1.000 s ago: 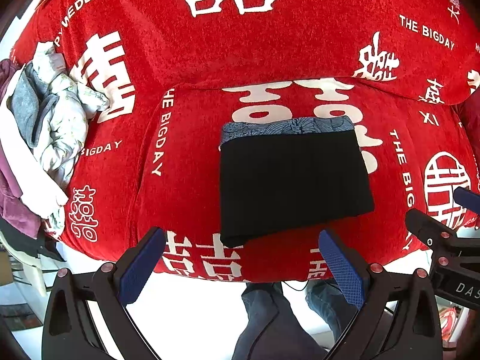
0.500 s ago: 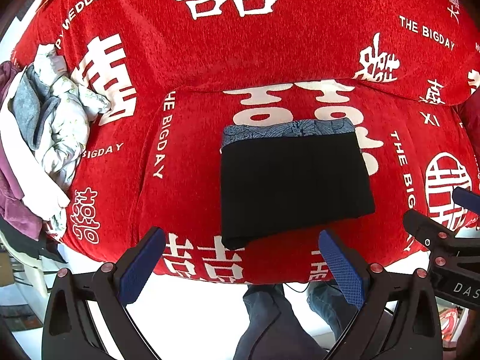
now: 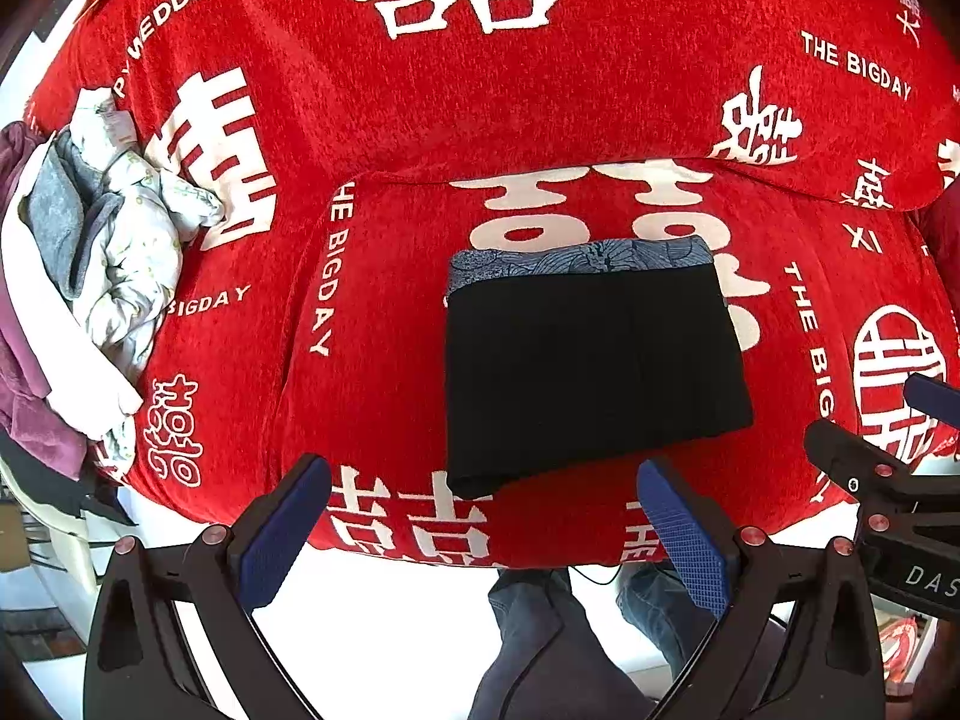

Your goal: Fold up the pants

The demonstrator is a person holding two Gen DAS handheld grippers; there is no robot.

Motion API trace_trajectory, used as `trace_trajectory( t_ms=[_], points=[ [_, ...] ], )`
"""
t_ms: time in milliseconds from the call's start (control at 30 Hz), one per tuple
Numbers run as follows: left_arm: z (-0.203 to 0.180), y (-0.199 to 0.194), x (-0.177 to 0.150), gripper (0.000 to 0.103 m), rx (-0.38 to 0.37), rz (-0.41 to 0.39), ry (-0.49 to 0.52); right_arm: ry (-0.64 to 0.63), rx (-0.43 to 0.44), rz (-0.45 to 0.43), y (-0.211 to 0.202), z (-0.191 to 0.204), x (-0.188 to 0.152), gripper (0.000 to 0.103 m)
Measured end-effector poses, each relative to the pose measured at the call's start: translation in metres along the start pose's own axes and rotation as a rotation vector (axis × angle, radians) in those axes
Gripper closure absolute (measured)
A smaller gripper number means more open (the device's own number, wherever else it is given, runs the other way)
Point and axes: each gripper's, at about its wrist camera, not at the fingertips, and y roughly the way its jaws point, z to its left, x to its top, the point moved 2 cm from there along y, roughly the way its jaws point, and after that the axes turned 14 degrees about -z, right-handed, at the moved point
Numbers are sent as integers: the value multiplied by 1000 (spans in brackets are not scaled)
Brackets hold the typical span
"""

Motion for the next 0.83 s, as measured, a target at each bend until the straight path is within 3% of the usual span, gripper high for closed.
trace_trajectory(
  t_ms=[833],
  points=[
    [0, -2, -3, 1, -37, -14, -27, 5, -1, 3, 1, 0, -1, 7]
  ],
)
